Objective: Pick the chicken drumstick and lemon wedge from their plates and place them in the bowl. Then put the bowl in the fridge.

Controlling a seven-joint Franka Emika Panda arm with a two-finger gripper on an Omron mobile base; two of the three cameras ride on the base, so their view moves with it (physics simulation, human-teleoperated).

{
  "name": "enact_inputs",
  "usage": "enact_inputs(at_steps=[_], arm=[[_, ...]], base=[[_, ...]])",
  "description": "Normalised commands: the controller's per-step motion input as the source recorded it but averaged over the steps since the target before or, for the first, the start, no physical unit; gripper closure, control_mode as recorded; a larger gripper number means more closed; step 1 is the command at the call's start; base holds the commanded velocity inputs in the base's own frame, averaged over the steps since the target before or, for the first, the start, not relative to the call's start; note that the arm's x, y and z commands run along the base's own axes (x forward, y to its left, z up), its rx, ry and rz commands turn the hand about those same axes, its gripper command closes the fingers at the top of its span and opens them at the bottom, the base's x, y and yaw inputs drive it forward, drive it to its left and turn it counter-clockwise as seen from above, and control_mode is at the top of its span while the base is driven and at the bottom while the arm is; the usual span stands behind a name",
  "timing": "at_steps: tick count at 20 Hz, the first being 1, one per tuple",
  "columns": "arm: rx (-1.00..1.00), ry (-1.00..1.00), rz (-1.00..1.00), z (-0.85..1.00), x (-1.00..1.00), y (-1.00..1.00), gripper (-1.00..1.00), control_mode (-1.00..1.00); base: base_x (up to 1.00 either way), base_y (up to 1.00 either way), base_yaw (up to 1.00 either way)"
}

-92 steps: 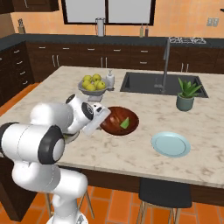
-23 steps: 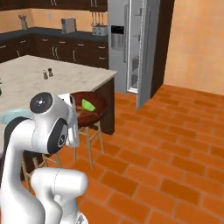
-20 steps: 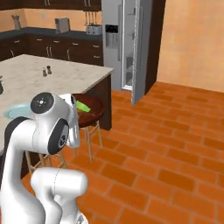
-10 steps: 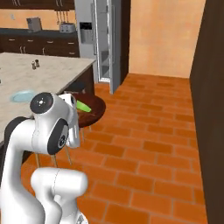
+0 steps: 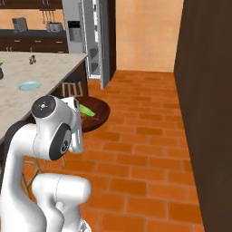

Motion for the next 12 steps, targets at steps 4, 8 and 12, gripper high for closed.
enact_inputs(at_steps=[4, 8, 12], arm=[[0.00, 0.00, 0.00, 0.00, 0.00, 0.00, 1.00, 1.00], [0.00, 0.00, 0.00, 0.00, 0.00, 0.00, 1.00, 1.00], [0.00, 0.00, 0.00, 0.00, 0.00, 0.00, 1.00, 1.00]], base=[[-1.00, 0.22, -0.22], [-1.00, 0.98, -0.30], [-0.15, 1.00, -0.13]])
